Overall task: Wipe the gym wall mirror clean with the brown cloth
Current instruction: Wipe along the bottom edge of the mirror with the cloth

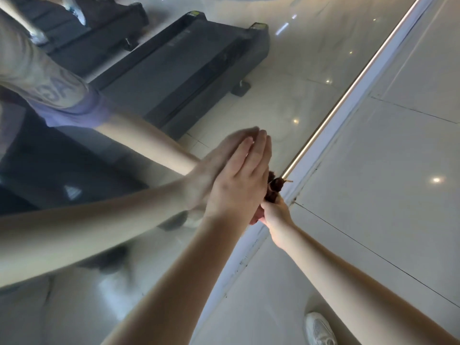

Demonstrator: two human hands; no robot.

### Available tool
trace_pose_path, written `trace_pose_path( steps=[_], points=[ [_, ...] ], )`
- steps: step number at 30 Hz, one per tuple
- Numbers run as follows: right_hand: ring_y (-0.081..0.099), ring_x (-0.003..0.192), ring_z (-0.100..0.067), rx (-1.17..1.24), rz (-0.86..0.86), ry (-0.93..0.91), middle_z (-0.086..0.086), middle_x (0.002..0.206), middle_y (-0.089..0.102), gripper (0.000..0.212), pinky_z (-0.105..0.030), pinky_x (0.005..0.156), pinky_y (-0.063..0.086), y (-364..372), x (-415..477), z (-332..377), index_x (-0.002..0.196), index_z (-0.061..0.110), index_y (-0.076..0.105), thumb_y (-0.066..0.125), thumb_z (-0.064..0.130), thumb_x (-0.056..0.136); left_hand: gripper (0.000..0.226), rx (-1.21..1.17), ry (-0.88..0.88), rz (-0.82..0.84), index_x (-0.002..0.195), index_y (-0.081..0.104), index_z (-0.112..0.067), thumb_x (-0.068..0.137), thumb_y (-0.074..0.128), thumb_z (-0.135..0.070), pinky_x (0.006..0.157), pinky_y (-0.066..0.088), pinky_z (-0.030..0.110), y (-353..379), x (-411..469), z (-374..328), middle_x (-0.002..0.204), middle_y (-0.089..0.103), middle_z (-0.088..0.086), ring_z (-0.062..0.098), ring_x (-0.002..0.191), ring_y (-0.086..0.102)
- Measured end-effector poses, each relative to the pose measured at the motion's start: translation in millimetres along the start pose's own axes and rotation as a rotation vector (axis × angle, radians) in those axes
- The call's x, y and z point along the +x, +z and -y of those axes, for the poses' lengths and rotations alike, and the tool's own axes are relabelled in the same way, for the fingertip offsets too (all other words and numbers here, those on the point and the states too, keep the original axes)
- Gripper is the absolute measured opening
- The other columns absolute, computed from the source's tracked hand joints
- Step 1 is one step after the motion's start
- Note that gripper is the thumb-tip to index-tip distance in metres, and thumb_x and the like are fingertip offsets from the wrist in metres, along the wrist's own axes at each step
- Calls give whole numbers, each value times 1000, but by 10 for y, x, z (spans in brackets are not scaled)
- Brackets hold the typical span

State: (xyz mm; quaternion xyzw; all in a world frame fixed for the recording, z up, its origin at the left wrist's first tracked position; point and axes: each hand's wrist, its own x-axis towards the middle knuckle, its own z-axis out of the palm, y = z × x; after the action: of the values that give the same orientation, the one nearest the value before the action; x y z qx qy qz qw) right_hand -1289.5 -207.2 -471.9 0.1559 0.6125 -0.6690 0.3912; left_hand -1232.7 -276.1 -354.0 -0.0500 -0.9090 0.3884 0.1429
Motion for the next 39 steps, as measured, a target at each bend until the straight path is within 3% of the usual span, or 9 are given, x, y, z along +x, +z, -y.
trace_pose_path(
  steps=[5,9,15,18,21,26,31,36,39],
  points=[
    [64,95,-19,75,-104,-118,6,95,62,26,-33,87,52,-113,7,360,113,23,51,53,3,96,63,-202,-108,102,147,42,2,107,-4,-18,123,12,40,-65,-36,98,152,43,20,34,144,33],
    [63,99,-18,39,-209,-255,0,107,64,22,-28,85,50,-190,79,637,116,21,51,59,15,96,71,31,92,31,141,51,0,99,-6,2,119,9,46,-81,-96,97,153,44,15,35,142,25],
    [62,103,-28,-30,-172,-60,-10,112,64,19,-40,95,51,-128,88,286,118,11,56,52,15,100,57,94,17,61,143,38,-1,102,-1,-3,119,15,42,-82,-61,96,147,54,6,23,140,43],
    [62,102,-25,55,-131,40,-4,100,65,17,-40,100,49,-120,83,227,107,17,57,49,5,98,59,121,-5,42,142,44,0,102,0,-3,119,11,43,-51,-57,85,147,53,6,26,140,35],
    [63,97,-21,121,-155,-34,-3,96,67,23,-35,93,51,-143,112,376,101,18,62,50,-1,95,53,115,-26,29,143,37,-1,103,2,-4,117,13,42,-7,-45,63,144,56,3,23,139,41],
    [64,103,-22,92,-161,-161,-4,109,68,27,-38,96,51,-212,222,475,123,15,62,53,10,97,53,28,-21,54,144,34,-2,102,2,0,119,23,39,-68,-34,16,143,57,3,19,136,48],
    [62,101,-24,27,-136,-77,-5,105,65,21,-35,91,48,-200,289,300,97,29,56,48,10,100,59,17,-54,114,133,53,4,104,2,2,113,32,32,-51,73,-24,134,65,1,15,128,58],
    [64,89,-19,58,-171,-127,-6,98,67,23,-22,76,50,-331,506,603,116,8,61,52,0,96,50,35,49,179,136,44,-4,98,13,-10,116,11,42,21,245,-88,142,59,1,18,137,48],
    [61,88,-17,6,-250,-281,-2,99,65,23,-13,66,45,-450,695,861,118,10,60,53,5,97,64,116,69,192,133,47,-4,98,-6,6,118,10,45,63,318,-88,145,55,3,21,139,46]
  ],
)
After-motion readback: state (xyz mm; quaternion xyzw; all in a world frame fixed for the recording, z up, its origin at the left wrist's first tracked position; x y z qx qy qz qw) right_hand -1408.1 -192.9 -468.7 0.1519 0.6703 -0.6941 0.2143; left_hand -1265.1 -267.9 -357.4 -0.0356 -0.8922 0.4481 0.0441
